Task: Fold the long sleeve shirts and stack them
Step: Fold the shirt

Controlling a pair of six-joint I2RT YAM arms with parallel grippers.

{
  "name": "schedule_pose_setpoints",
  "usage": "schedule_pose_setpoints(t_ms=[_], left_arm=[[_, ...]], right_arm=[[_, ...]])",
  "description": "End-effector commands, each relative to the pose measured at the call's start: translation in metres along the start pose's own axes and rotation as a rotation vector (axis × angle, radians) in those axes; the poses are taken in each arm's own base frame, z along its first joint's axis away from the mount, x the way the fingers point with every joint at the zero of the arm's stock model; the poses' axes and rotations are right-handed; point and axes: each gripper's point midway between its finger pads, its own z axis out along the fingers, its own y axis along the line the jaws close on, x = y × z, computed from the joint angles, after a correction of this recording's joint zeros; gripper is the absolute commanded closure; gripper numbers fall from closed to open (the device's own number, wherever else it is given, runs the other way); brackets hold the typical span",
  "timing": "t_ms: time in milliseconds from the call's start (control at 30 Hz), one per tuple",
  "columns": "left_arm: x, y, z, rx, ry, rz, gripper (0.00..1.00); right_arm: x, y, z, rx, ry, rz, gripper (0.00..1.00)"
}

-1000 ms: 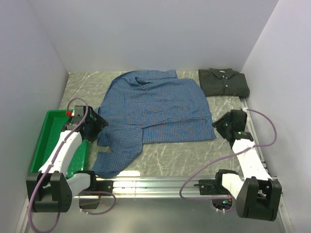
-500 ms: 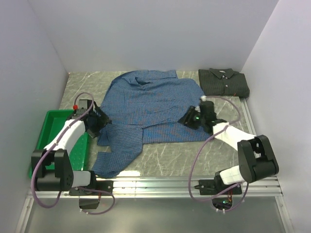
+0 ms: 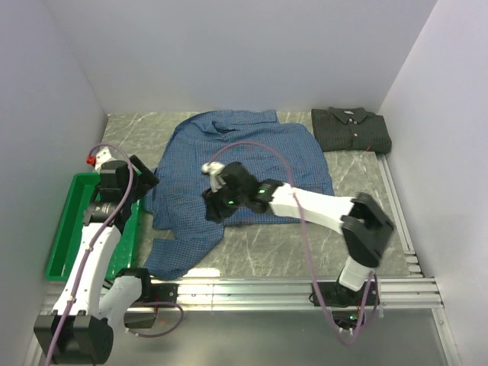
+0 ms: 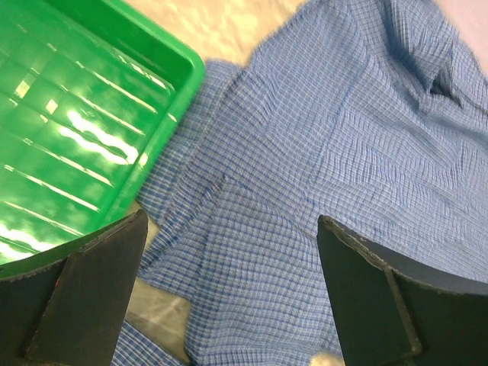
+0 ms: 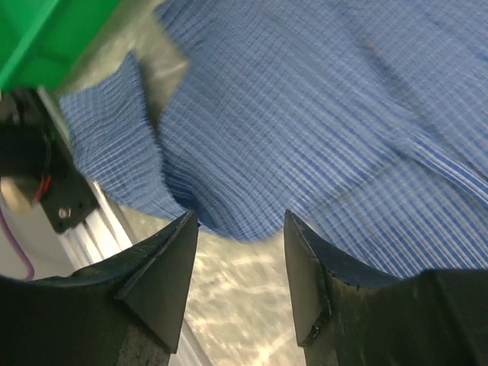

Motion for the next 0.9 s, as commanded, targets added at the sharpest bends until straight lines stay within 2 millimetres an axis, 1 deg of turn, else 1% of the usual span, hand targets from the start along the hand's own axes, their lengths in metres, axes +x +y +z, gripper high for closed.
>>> schedule_pose_setpoints(t_ms=[0,33,67,100,133,167,233,267,300,367,400,433,567,700,733,800,867], left_arm=[[-0.017,0.007,-0.007,-0.038,-0.090,0.046,0.01],[-0.018,0.006,-0.009,-0.034,-0.097,0.056,0.01],[-0.018,0.004,-0.010,-0.028,-0.105,0.058,0.01],[-0.015,0.006,-0.009,-0.029,-0.107,0.061,0.01],[-0.014,0.006,-0.008,-0.031,-0.109,0.066,0.01],[-0.012,0.006,-0.007,-0.026,-0.108,0.069,0.01],[-0.004,0.008,-0.004,-0.026,-0.097,0.083,0.01],[-0.003,0.008,-0.004,-0.025,-0.096,0.083,0.01],[-0.005,0.008,-0.005,-0.029,-0.105,0.079,0.01],[-0.009,0.008,-0.006,-0.032,-0.118,0.074,0.01],[-0.010,0.008,-0.007,-0.033,-0.123,0.073,0.01],[-0.010,0.008,-0.007,-0.034,-0.122,0.073,0.01],[-0.009,0.007,-0.007,-0.026,-0.120,0.070,0.01],[-0.006,0.006,-0.006,-0.018,-0.111,0.071,0.01],[-0.006,0.005,-0.006,-0.017,-0.110,0.071,0.01],[-0.006,0.005,-0.006,-0.018,-0.109,0.072,0.01],[-0.007,0.005,-0.006,-0.014,-0.111,0.070,0.01]], right_arm=[[0.015,0.033,0.024,-0.080,0.118,-0.138,0.43],[0.009,0.045,0.029,-0.108,0.118,-0.158,0.43],[0.020,0.047,0.043,-0.119,0.155,-0.169,0.42],[0.023,0.052,0.049,-0.134,0.168,-0.179,0.42],[0.022,0.066,0.054,-0.170,0.176,-0.194,0.42],[0.033,0.066,0.065,-0.181,0.214,-0.196,0.41],[0.044,0.076,0.077,-0.217,0.261,-0.204,0.41],[0.047,0.079,0.081,-0.233,0.270,-0.206,0.41],[0.052,0.085,0.085,-0.264,0.291,-0.208,0.42],[0.057,0.092,0.088,-0.305,0.312,-0.209,0.42],[0.055,0.097,0.089,-0.324,0.311,-0.215,0.42],[0.059,0.100,0.091,-0.336,0.327,-0.219,0.42],[0.063,0.117,0.092,-0.420,0.350,-0.229,0.48],[0.055,0.126,0.093,-0.457,0.335,-0.240,0.54],[0.058,0.127,0.094,-0.465,0.346,-0.239,0.55],[0.056,0.133,0.092,-0.495,0.348,-0.241,0.57],[0.059,0.133,0.095,-0.503,0.362,-0.239,0.59]])
